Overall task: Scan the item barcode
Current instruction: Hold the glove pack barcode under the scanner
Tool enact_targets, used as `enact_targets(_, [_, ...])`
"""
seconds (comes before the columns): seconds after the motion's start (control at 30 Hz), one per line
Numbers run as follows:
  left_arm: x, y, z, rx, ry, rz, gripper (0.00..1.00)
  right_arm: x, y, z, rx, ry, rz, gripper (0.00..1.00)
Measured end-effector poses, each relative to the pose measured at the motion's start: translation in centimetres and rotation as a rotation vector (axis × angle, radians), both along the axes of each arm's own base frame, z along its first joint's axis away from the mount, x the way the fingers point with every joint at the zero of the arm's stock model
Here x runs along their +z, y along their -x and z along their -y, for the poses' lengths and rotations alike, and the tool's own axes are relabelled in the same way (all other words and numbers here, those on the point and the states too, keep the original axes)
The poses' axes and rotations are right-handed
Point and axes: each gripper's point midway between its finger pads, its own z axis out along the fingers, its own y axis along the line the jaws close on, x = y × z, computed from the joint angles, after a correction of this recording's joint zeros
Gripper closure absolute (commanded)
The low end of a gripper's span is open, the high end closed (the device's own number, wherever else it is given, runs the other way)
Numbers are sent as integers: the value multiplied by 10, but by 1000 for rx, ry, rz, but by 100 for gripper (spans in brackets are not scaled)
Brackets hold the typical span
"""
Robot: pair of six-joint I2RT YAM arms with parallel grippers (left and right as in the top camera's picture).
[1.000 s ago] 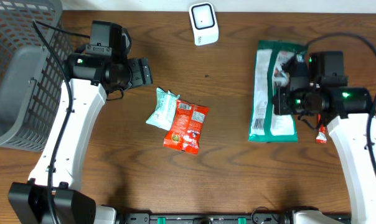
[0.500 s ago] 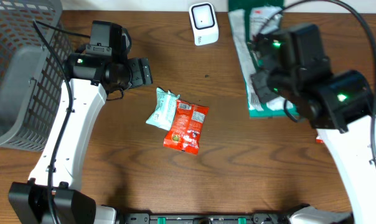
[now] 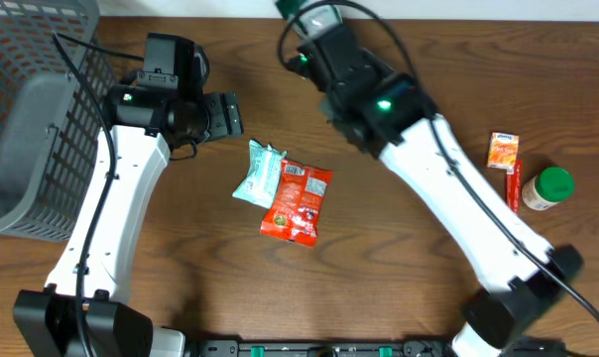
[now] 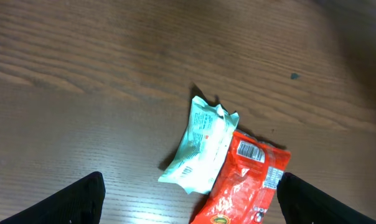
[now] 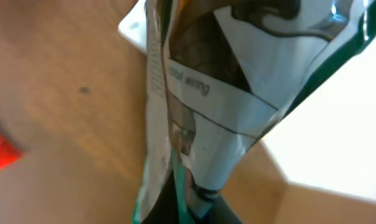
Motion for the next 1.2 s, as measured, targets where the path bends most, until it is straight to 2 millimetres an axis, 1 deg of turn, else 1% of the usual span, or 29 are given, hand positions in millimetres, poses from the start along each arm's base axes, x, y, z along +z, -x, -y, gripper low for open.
enact_targets(0.07, [0, 0, 0, 0, 0, 0, 11, -2, -19, -10, 35, 39, 50, 99])
enact_targets(0.2, [0, 0, 0, 0, 0, 0, 11, 2, -51, -30, 93, 88, 160, 99])
enact_targets(0.33, [0, 0, 0, 0, 0, 0, 11, 6, -75, -46, 145, 139, 251, 99])
enact_targets(0.47, [0, 0, 0, 0, 0, 0, 11, 2, -98, -60, 199, 222, 323, 99])
enact_targets(0.6, [0, 0, 0, 0, 0, 0, 11, -15, -122, -69, 246, 314, 368, 99])
enact_targets(0.67, [0, 0, 0, 0, 0, 0, 11, -29, -133, -72, 274, 354, 372, 99])
enact_targets(0.87, [0, 0, 0, 0, 0, 0, 11, -61, -166, -80, 338, 380, 442, 99])
enact_targets(1.0, [0, 0, 0, 0, 0, 0, 11, -81, -179, -84, 375, 371, 466, 99])
enact_targets(1.2, [0, 0, 0, 0, 0, -1, 11, -111, -188, -93, 451, 352, 465, 99])
